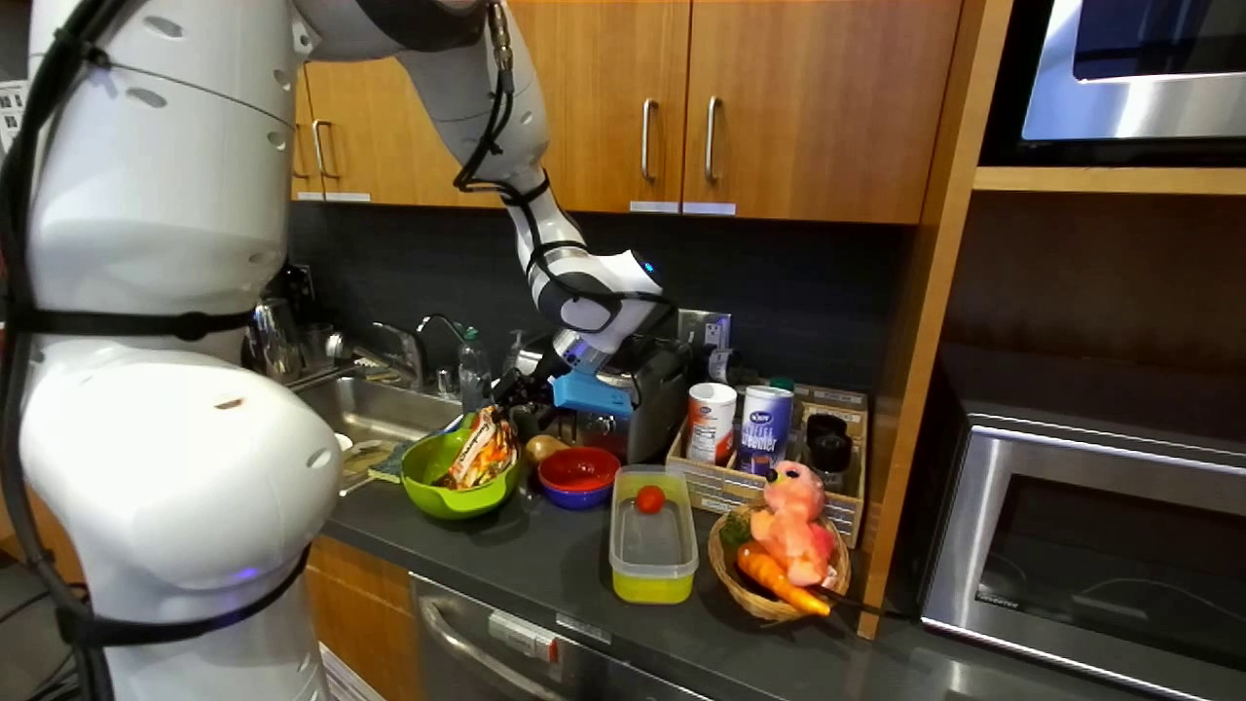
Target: Pick up the packet in the bowl then put it back inside
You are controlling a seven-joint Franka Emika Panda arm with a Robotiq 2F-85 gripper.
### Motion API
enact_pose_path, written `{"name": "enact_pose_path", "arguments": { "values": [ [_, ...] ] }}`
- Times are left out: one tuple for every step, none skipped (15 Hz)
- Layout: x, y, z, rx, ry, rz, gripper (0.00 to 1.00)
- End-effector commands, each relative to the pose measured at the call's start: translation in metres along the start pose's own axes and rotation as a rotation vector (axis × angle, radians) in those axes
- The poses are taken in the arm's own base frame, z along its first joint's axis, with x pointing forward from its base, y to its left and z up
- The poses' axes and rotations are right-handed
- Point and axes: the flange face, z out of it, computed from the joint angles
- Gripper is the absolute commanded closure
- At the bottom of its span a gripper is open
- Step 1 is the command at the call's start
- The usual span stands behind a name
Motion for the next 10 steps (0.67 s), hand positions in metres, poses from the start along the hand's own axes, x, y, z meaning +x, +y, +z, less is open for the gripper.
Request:
{"name": "enact_pose_path", "arguments": {
  "values": [
    [0.005, -0.004, -0.001, 0.046, 0.015, 0.021, 0.00],
    [0.006, -0.009, -0.006, 0.050, 0.006, 0.026, 0.00],
    [0.001, -0.003, 0.002, 0.036, 0.001, 0.010, 0.00],
    [0.001, -0.003, 0.003, 0.038, 0.001, 0.010, 0.00],
    [0.001, -0.003, 0.003, 0.038, 0.001, 0.010, 0.00],
    [0.001, -0.003, 0.003, 0.039, 0.001, 0.011, 0.00],
    [0.000, -0.003, 0.004, 0.039, 0.001, 0.012, 0.00],
    [0.000, -0.003, 0.004, 0.040, 0.000, 0.012, 0.00],
    [0.000, -0.003, 0.004, 0.040, 0.000, 0.012, 0.00],
    [0.000, -0.001, 0.007, 0.047, 0.004, 0.009, 0.00]
  ]
}}
